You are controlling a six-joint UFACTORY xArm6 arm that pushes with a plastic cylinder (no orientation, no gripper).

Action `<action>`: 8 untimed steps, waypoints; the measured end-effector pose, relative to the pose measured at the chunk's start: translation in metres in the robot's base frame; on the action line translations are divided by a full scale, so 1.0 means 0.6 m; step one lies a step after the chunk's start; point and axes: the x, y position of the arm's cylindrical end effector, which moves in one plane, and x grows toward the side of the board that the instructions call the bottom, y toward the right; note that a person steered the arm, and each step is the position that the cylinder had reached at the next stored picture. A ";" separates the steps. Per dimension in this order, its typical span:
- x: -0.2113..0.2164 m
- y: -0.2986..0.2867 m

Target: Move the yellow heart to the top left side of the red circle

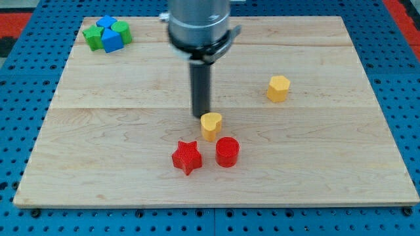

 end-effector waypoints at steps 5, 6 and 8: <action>0.009 0.116; -0.005 0.334; -0.146 0.254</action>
